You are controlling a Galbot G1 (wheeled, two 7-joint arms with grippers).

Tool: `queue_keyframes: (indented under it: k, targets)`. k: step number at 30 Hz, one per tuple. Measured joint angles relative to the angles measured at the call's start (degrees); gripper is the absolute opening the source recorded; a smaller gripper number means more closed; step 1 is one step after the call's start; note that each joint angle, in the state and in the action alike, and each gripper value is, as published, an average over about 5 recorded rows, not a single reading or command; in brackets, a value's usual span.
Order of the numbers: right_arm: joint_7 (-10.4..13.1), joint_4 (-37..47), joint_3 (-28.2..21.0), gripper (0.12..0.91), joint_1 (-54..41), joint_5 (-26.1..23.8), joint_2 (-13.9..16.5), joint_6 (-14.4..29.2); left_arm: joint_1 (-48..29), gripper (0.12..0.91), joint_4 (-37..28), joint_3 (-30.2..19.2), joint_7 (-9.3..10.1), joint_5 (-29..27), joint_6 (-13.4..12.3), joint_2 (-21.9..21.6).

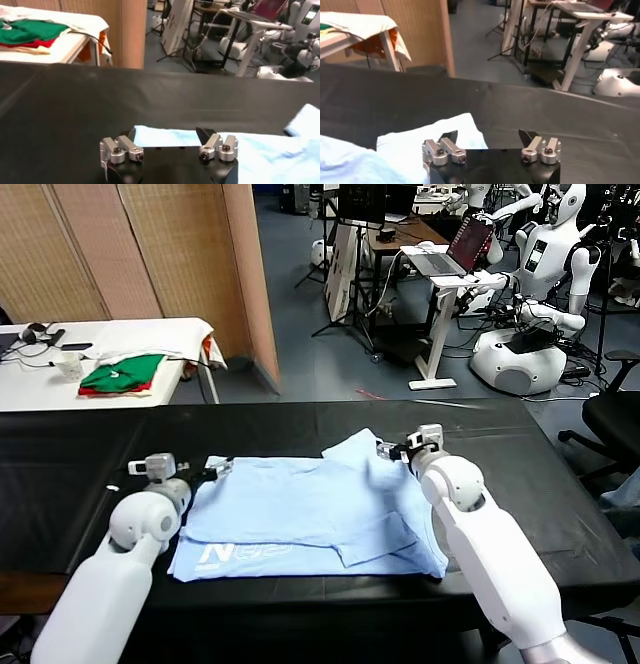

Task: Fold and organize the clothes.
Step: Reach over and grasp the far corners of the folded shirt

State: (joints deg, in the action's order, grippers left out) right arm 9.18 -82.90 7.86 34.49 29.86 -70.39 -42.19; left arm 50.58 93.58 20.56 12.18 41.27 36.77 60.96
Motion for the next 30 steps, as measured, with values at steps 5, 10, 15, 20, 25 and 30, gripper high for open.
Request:
queue_keyframes:
  k: [5, 10, 15, 20, 25, 30]
  targets:
    - [-0.2, 2.7, -0.5, 0.907, -0.9, -0.1, -0.7, 0.0, -2.5, 0.907, -3.4, -1.0, -0.37, -0.4, -0.1, 0.3]
    - [-0.7, 4.3, -0.9, 0.898, -1.0, -0.9, -1.2, 0.0, -3.9, 0.907, -5.6, -1.6, -0.40, -0.5, 0.3, 0.3]
    - [-1.0, 5.2, -1.2, 0.835, -1.2, -1.0, -1.5, 0.0, -4.0, 0.907, -6.6, -1.7, -0.40, -0.2, 0.8, 0.3]
    - [-1.2, 5.8, -1.6, 0.799, -1.4, -1.0, -1.8, 0.0, -3.4, 0.836, -6.9, -1.6, -0.63, 0.5, 1.5, 0.6]
    - [-1.3, 6.3, -1.9, 0.772, -1.7, -1.0, -2.0, 0.0, -3.8, 0.674, -7.9, -1.1, -0.72, 1.8, 1.4, 1.1]
    - [-1.5, 6.7, -1.7, 0.620, -1.7, -1.0, -2.1, 0.1, -4.3, 0.564, -8.5, -1.0, -1.16, 2.3, 1.5, 1.1]
